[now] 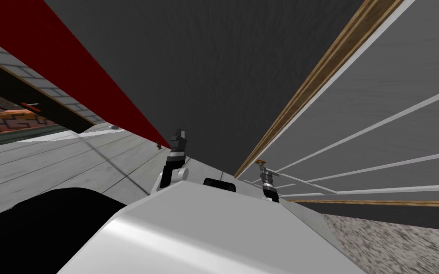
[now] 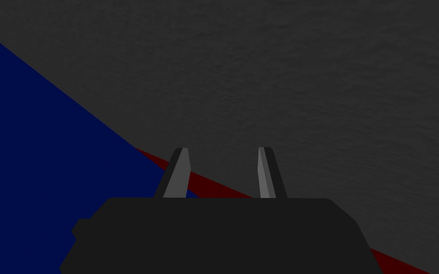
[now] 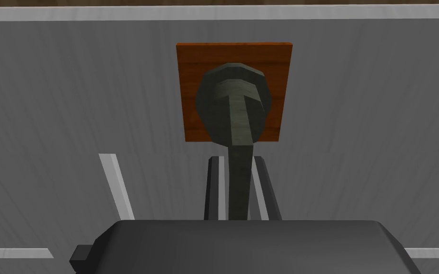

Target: Pull the door open

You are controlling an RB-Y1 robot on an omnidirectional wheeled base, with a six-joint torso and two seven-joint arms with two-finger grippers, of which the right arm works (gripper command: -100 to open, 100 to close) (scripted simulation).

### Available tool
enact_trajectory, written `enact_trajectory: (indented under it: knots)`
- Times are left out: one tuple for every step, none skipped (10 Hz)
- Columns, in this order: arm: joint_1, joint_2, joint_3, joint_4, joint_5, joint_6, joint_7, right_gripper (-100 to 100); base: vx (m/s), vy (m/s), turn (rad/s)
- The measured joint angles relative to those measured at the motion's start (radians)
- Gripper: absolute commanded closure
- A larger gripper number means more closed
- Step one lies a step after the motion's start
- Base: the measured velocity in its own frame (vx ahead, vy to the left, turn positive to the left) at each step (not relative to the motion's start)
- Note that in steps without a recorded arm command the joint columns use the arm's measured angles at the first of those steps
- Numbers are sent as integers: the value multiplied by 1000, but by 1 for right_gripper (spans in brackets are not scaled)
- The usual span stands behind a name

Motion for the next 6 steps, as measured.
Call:
enact_trajectory:
  knots:
    - [0,0,0,0,0,0,0,100,0,0,0]
    - [1,0,0,0,0,0,0,100,-135,-51,166]
    - [6,-10,5,-2,2,-7,-8,100,-183,-50,133]
    - [13,-17,11,-8,5,-14,-17,100,-164,-20,105]
    - [20,-25,19,-9,8,-21,-26,100,-201,-44,133]
    - [32,-33,27,-12,11,-29,-37,100,-246,-57,144]
